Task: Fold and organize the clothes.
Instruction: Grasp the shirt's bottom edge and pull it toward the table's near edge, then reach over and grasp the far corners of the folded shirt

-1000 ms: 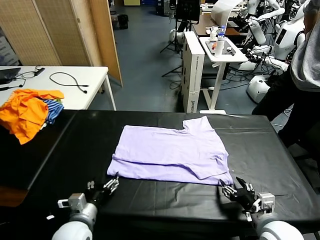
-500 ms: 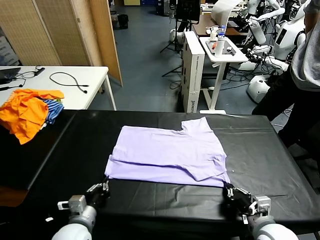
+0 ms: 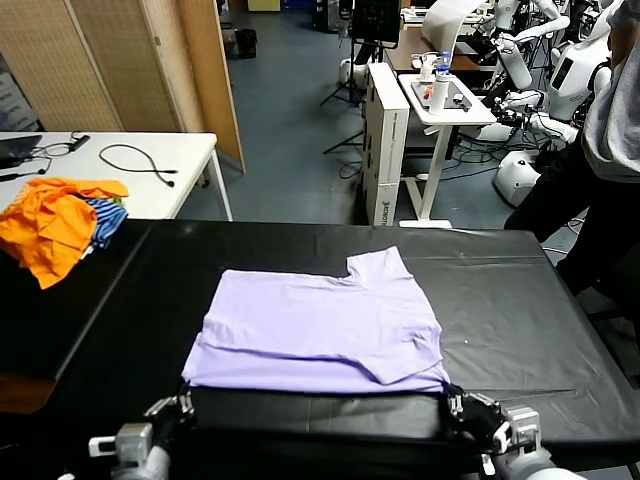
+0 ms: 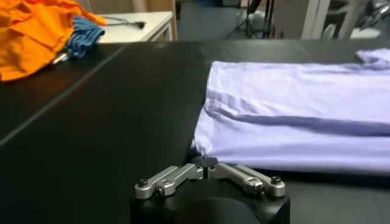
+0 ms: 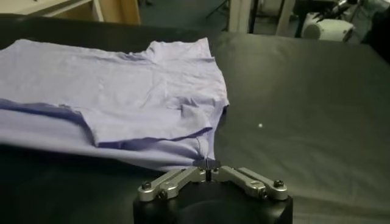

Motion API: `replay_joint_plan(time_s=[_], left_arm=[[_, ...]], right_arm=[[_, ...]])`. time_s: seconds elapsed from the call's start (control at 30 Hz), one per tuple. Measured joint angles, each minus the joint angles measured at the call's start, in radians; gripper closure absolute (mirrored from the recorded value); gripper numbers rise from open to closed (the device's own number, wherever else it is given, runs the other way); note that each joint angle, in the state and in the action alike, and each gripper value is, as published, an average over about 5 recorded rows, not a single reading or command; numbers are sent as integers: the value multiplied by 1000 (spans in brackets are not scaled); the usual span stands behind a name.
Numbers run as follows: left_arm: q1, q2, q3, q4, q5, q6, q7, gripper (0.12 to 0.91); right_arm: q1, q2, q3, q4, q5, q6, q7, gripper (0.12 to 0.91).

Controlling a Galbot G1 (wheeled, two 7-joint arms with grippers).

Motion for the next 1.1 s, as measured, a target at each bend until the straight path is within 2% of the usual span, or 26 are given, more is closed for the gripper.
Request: replay_joint_plan(time_s=[0.07,0.13,0.2,0.3,0.37,0.43,0.5,0.6,0.67,0.7,0.8,0.87,0.97,1.1], left_arm=[[14,-1,-6,-12,7,11,-3,878],[27,-3,-13,-27,14,32,-7,848],[37,-6,-22,-46,14,54,-16,763],[41,-11,-32,-77,0,88,-36,576],[37,-13,-36,-98,-18,114,-47,444],[28,-12,-38,-118,-38,136,-51,331],[11,-12,-38,-132,-67,143,-59,217],[-45,-20,-29,-137,-141,155,-112,137],[-105,-20,-14,-127,-183,167,-143,127],[-138,-17,-6,-119,-195,167,-145,125],[-244,6,14,-79,-226,161,-117,124],[-315,33,22,-45,-271,179,-112,123],[-417,83,30,14,-373,222,-139,123],[-539,156,48,100,-513,238,-160,123]], right_arm=[[-14,-1,6,16,-13,-22,-7,755],[-33,-1,12,39,-24,-47,3,645],[-54,4,17,68,-29,-67,23,551],[-76,12,30,115,-23,-75,42,362],[-75,12,41,138,-5,-64,39,239],[-56,8,50,147,21,-42,28,161],[-18,1,53,139,49,-23,19,132],[76,-14,44,104,100,-32,18,120],[158,-27,31,73,139,-58,23,119],[204,-34,23,55,157,-72,26,119],[346,-53,-9,-13,201,-96,41,118],[437,-62,-37,-69,228,-98,59,118],[566,-65,-90,-163,254,-98,81,118],[722,-58,-175,-286,260,-99,89,118]])
